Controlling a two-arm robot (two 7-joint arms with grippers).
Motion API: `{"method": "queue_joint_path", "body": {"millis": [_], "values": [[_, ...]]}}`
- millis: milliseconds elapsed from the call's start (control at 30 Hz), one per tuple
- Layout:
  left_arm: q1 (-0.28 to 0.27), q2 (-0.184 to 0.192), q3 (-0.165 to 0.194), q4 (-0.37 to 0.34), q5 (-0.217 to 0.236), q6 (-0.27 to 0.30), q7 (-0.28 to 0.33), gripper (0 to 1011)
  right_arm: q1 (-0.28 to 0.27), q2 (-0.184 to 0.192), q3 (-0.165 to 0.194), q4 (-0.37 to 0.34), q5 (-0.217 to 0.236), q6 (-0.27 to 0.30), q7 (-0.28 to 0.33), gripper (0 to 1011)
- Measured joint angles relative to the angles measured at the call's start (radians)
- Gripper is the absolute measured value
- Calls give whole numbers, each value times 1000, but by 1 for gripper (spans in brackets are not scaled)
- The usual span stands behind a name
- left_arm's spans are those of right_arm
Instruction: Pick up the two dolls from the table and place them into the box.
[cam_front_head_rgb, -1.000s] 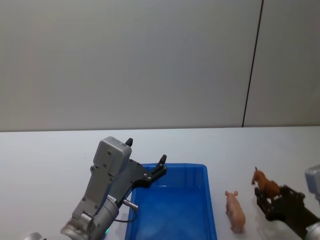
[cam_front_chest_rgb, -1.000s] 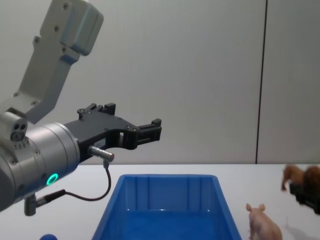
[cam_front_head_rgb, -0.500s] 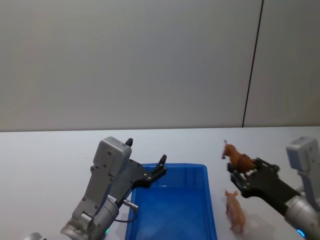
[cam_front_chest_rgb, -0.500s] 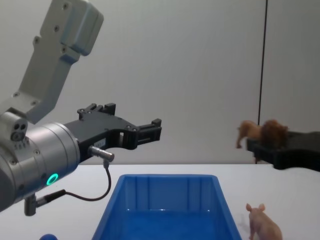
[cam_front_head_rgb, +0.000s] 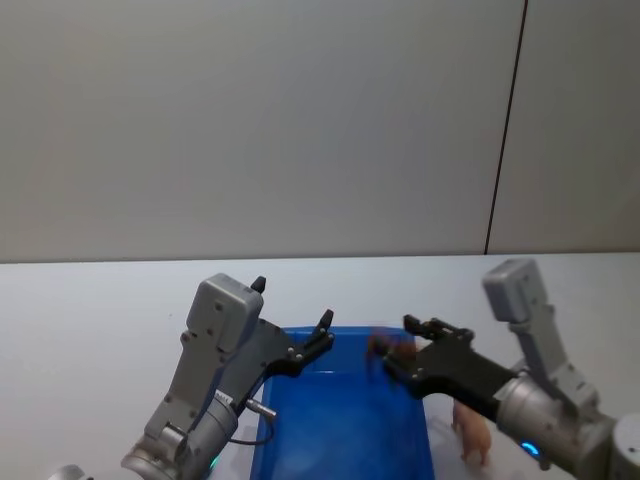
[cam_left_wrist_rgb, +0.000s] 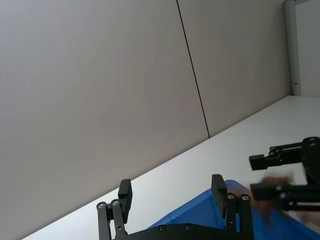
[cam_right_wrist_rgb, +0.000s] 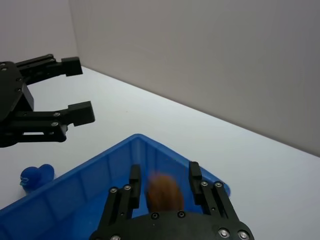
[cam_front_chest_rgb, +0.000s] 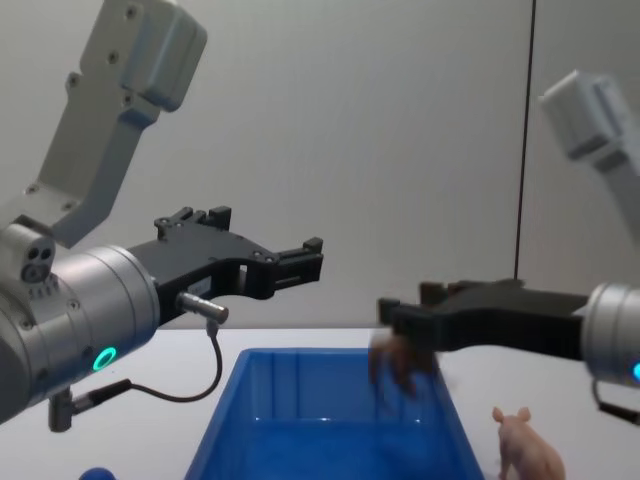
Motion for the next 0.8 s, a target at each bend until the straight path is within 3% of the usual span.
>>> {"method": "queue_joint_path", "body": {"millis": [300,533,800], "values": [[0,0,0,0,0,0,0,1002,37,-28,-21,61,-16,13,34,801],[0,0,0,0,0,0,0,1001,30,-16,-14,57,-18,-1,21,985],[0,0,0,0,0,0,0,1001,-25,36,19,-8,4,-32,-30,1001]]}}
